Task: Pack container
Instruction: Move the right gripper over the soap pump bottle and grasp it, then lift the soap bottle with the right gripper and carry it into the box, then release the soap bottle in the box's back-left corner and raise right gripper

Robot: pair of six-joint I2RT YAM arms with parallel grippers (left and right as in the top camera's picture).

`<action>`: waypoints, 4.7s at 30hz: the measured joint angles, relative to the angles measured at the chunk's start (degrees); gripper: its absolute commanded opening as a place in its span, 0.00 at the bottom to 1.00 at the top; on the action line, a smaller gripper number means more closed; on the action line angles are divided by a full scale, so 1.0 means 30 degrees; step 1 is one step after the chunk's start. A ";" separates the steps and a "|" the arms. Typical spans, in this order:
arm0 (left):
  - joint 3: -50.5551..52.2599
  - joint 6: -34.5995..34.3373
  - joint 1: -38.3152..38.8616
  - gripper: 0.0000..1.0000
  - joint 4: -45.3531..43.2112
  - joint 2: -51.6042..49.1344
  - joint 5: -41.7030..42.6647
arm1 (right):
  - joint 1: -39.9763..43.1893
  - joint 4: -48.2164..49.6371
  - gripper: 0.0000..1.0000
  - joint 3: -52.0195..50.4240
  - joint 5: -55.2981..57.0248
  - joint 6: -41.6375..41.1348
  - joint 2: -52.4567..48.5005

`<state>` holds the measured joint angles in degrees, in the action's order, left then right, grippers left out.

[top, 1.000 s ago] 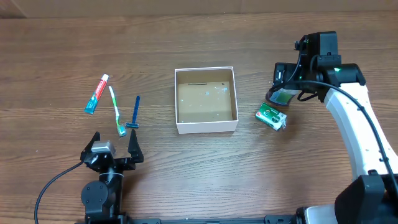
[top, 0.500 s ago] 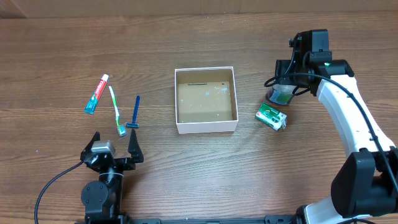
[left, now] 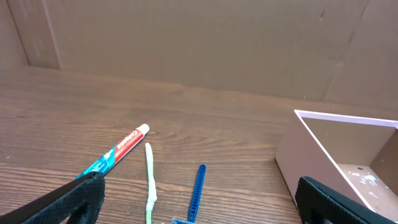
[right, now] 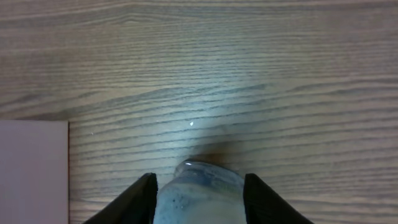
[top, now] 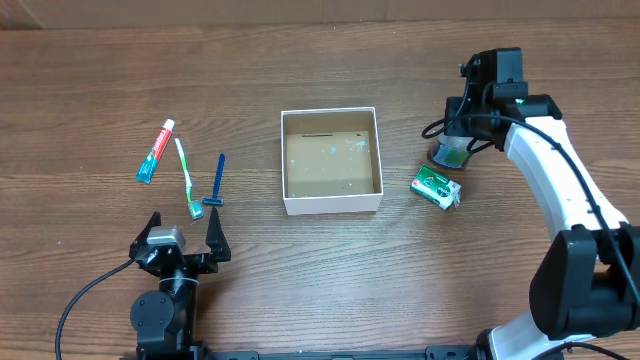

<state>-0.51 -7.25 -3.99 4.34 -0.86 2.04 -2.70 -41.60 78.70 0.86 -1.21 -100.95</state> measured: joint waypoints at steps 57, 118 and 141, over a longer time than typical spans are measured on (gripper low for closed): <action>0.0000 0.0000 0.0000 1.00 0.0000 0.0000 0.0000 | -0.9267 0.0678 0.04 0.2412 -0.5340 -0.0029 0.6776; 0.0000 0.0000 0.0000 1.00 0.0000 0.0000 0.0000 | -0.9974 1.3325 0.04 0.2412 -0.2055 0.0925 -0.4889; 0.0000 0.0000 0.0000 1.00 0.0000 0.0000 0.0000 | -0.9967 1.3457 0.77 0.2710 -0.2528 0.1005 -0.5552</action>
<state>-0.51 -7.25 -3.99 4.34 -0.86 2.04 -32.60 -1.23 86.83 -6.72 1.80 -117.60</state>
